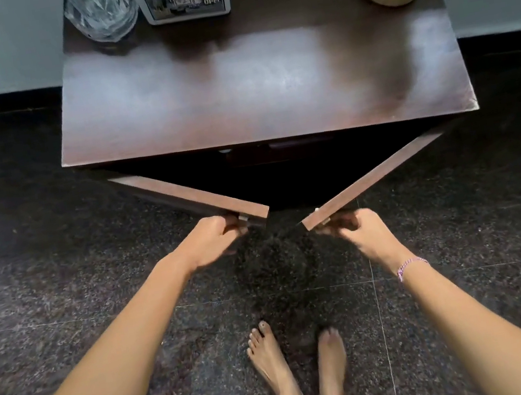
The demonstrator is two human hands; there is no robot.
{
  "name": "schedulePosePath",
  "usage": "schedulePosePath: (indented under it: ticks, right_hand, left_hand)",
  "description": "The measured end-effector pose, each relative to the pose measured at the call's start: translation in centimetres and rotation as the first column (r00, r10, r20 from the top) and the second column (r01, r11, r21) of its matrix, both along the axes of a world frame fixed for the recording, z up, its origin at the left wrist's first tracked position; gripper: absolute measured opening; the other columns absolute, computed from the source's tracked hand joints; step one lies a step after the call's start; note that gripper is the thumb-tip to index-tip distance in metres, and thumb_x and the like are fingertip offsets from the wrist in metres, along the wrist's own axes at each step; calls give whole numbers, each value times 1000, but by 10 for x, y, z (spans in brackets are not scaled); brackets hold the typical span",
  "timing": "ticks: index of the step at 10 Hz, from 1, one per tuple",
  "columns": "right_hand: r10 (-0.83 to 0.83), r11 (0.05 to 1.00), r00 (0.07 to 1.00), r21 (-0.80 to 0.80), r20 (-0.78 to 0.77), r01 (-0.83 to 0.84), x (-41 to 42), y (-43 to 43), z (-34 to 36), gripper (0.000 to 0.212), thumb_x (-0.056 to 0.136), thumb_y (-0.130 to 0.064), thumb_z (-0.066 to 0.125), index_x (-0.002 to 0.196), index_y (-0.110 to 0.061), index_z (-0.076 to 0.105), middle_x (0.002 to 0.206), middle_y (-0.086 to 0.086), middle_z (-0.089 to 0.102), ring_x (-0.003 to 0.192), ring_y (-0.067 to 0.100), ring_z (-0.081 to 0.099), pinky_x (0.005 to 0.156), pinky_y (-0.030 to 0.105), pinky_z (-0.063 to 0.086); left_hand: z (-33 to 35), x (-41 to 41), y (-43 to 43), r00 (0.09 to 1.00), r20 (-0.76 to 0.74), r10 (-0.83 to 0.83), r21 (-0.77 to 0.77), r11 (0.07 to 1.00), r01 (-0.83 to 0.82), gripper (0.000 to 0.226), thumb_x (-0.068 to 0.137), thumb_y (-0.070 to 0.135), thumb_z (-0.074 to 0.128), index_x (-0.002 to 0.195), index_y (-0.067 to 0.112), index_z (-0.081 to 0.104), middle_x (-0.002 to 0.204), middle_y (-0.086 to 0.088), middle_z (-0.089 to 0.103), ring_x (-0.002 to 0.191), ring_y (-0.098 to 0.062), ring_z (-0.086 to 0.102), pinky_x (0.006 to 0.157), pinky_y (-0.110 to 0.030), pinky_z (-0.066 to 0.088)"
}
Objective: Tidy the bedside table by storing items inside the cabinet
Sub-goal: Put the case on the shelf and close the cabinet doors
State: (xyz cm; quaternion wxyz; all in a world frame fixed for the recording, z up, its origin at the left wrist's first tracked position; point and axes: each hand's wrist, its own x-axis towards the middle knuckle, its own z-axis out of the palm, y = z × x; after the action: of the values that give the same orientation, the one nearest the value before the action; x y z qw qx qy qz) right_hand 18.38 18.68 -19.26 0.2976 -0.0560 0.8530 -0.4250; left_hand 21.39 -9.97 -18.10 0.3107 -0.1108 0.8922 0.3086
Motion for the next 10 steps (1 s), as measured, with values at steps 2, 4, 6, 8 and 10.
schedulePosePath:
  ticks: [2,4,6,8,10]
  right_hand:
    - [-56,992,998,-111,11,56,-15,-8,-16,15,80,-7,71,95,-8,72,46,-33,55,50,-18,50,51,2,36]
    - [-179,957,983,-222,47,185,-39,-37,-23,18,78,-17,73,92,-6,74,94,7,73,96,11,65,89,25,47]
    - [-313,889,943,-312,116,334,-58,-59,-26,18,78,-5,71,96,-1,69,98,17,70,83,6,67,89,24,51]
    - [-329,870,927,-323,179,372,-62,-59,-28,19,80,-4,69,99,-3,69,99,16,70,83,4,68,85,19,52]
    - [-394,821,893,-354,216,448,-76,-68,-35,28,82,5,64,106,17,59,95,14,71,73,-4,68,74,11,51]
  left_hand:
    - [-17,-1,-5,996,-92,9,29,1000,-7,25,94,9,51,112,-1,64,110,-19,68,98,-31,66,83,-38,54]
    - [-22,-22,8,954,-228,192,193,970,-149,22,92,14,56,109,6,68,102,-5,67,78,-20,69,53,-7,51]
    - [-16,-43,13,929,-321,185,129,980,-151,23,92,14,56,105,1,69,94,-10,69,72,-9,64,51,2,40]
    - [-19,-57,17,927,-305,218,150,972,-179,26,95,17,52,113,5,66,108,-13,70,84,-18,69,60,2,41]
    - [-25,-69,19,916,-260,304,212,944,-253,28,96,18,49,114,1,63,111,-18,68,92,-26,69,81,-29,55]
